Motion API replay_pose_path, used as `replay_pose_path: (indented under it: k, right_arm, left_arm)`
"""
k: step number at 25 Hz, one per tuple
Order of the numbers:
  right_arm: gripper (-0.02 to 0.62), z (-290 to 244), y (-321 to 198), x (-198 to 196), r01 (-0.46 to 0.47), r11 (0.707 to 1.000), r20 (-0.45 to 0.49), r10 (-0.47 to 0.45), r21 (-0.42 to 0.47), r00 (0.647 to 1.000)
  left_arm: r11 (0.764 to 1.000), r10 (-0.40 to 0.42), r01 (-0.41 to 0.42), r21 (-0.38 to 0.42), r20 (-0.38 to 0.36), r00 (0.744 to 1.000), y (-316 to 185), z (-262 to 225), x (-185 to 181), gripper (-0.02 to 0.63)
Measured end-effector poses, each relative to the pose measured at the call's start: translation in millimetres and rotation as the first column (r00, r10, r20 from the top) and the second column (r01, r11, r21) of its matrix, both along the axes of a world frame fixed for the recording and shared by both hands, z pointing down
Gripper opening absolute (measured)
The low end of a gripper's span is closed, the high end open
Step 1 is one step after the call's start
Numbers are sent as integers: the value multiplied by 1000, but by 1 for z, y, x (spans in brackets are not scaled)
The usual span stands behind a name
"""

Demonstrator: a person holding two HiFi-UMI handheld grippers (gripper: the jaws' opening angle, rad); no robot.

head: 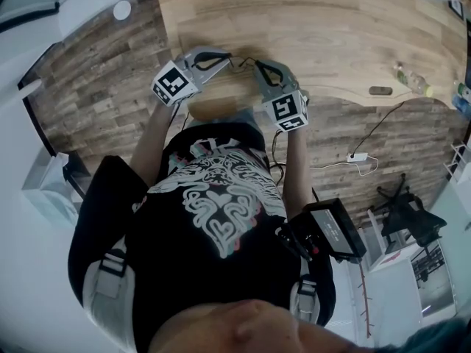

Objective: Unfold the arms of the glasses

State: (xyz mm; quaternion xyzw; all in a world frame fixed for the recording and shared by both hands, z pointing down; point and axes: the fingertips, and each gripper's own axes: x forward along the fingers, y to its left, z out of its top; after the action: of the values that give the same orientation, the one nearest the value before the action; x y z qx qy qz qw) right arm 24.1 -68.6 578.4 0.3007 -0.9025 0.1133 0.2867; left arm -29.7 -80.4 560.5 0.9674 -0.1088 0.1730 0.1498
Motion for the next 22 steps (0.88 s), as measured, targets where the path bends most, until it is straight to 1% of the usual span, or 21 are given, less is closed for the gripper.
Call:
replay_pose_path:
  k: [2,4,6,8,11,13,16,19,22]
  right_arm:
    - [0,-5,-1,5,-36,999,37,35,20,999]
    - [0,-12,-2,8,-67,997,95,63,42,994]
    - [1,-18,-4,13,-109,993,155,101,43,983]
    - [0,-26,-4,18,-142,988,193,129,54,973]
    - [1,-41,2,21,-173,982,210,153,81,966]
    - [2,-43,3,24,-186,979,210,165,82,964]
    - [2,-45,4,19,-195,979,220,176,65,960]
    - [0,-54,13,13,-194,977,241,169,86,956]
    - [0,-63,21,18,-206,974,247,177,96,953]
  left_arm:
    - [1000,-8,8,-12,-6,1000,0,3,1,-11]
    - [999,-34,33,-27,-23,999,-4,4,-1,-11]
    - [998,-58,57,-40,-40,997,-9,2,-1,-11]
    - [997,-70,68,-48,-52,996,-10,-1,-1,-11]
    - [997,-70,67,-44,-61,996,-3,-12,-2,-11]
    - [997,-68,65,-48,-64,996,-2,-13,-1,-11]
    - [994,-92,88,-70,-63,994,-3,-12,-8,-11]
    - [991,-111,106,-86,-57,992,6,-17,-17,-11]
    - [987,-135,127,-101,-70,988,11,-22,-14,-11]
